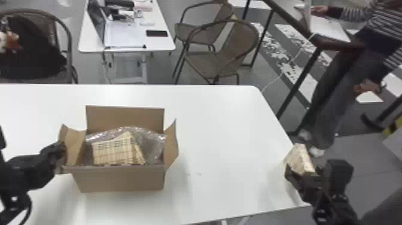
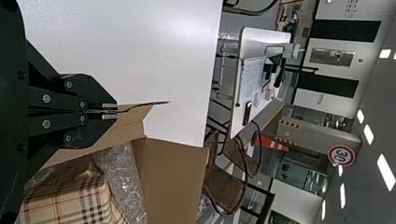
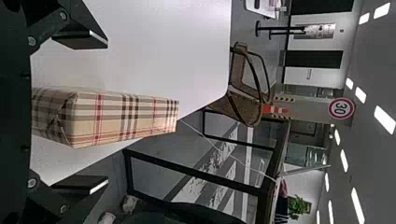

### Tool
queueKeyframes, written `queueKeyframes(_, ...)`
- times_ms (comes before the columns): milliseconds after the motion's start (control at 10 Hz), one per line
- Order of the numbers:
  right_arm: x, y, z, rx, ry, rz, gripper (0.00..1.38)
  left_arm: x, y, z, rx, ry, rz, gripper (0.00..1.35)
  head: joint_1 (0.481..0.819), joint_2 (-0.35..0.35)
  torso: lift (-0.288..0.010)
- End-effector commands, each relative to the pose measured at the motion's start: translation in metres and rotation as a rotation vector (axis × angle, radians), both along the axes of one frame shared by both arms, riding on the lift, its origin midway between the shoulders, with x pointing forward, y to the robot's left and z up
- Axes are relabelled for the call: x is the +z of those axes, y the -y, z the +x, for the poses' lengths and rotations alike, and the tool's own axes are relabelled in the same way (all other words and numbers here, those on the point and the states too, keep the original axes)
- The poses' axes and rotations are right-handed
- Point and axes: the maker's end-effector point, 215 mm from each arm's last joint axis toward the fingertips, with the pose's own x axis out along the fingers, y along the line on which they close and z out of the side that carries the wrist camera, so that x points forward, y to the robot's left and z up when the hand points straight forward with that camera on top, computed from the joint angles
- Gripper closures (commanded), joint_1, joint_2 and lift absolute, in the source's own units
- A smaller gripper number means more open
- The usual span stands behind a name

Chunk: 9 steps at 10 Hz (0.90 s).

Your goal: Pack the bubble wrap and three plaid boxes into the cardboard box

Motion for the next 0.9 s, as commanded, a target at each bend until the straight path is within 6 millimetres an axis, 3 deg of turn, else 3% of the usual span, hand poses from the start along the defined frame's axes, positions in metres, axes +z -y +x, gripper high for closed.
queueKeyframes(0, -0.003, 0.008, 0.001, -0.001, -0.012, -0.019, 0.82, 0.0, 0.001, 0.0, 0.001, 0.003, -0.004, 1.22, 0.695, -0.223, -0.092)
queueKeyframes(100, -0.006, 0.009, -0.003, -0.003, -0.016, -0.025, 0.96, 0.0, 0.001, 0.0, 0.001, 0.003, -0.006, 1.22, 0.695, -0.228, -0.092)
queueKeyframes(300, -0.008, 0.016, -0.017, -0.042, -0.001, -0.018, 0.97, 0.001, 0.001, 0.0, 0.001, 0.005, -0.005, 1.22, 0.695, -0.237, -0.092)
queueKeyframes(600, -0.001, 0.013, -0.015, -0.047, 0.03, -0.009, 1.01, 0.002, 0.003, 0.001, -0.003, 0.008, -0.006, 1.22, 0.695, -0.245, -0.092)
queueKeyframes(700, 0.009, 0.007, -0.013, -0.041, 0.062, 0.015, 1.01, 0.002, 0.004, 0.001, -0.005, 0.008, -0.005, 1.22, 0.695, -0.245, -0.092)
queueKeyframes(800, 0.026, -0.02, -0.004, 0.001, 0.11, 0.078, 1.01, 0.001, 0.002, 0.001, -0.003, 0.006, -0.004, 1.22, 0.695, -0.243, -0.092)
